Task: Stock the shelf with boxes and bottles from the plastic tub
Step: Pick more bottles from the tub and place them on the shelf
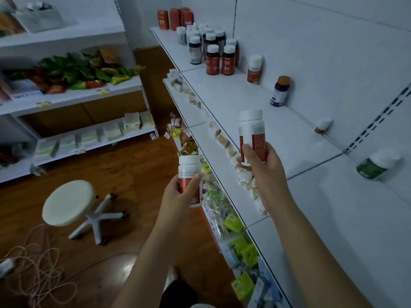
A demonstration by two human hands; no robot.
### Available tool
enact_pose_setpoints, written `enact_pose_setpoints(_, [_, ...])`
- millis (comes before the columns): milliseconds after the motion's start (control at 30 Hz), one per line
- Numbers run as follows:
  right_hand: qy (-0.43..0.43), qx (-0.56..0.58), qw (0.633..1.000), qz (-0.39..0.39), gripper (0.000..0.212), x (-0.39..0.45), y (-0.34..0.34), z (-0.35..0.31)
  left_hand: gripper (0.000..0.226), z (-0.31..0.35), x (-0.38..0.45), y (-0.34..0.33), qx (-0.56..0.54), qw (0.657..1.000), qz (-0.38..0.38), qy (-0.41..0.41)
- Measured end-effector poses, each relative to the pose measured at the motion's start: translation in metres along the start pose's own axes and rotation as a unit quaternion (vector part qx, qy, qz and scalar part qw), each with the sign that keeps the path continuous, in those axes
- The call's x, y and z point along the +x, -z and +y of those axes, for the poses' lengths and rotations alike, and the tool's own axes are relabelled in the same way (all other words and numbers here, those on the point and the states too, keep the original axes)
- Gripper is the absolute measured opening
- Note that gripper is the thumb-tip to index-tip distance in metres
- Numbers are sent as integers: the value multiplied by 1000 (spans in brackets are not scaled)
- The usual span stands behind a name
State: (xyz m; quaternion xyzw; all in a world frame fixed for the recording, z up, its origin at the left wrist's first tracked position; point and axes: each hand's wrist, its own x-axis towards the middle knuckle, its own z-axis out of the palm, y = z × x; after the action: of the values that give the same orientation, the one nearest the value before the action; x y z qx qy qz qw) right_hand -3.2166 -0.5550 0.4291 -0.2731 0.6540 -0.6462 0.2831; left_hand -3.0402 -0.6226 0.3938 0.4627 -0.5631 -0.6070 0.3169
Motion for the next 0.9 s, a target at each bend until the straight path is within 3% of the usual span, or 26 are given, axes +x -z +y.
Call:
enact_pose_setpoints(233, [6, -21, 997, 73, 38, 99, -71, 3, 35, 29, 135, 29, -21, 998, -67, 2])
enact_pose_setpoints(333, [11, -44, 993, 105, 33, 137, -103, -5, 23, 52, 191, 40, -8, 994, -107, 1])
enact_pose_setpoints(500, [-4, -64, 981, 182, 47, 181, -130, -8, 14, 72, 267, 44, 2, 984, -180, 4])
enact_pose_setpoints(600, [-26, -63, 974, 215, 44, 198, -134, 2, 20, 66, 297, 39, -13, 977, -214, 17])
enact_pose_setpoints(733, [-33, -70, 962, 262, 34, 231, -130, 8, 45, 67, 331, 30, -4, 967, -255, 24])
enact_pose_setpoints(800, [-29, -100, 952, 288, 34, 256, -125, 12, 37, 70, 352, 20, -7, 963, -267, 27])
enact_pose_setpoints(900, [-24, -176, 930, 322, 52, 295, -115, 23, 19, 81, 386, -1, 5, 956, -294, 10])
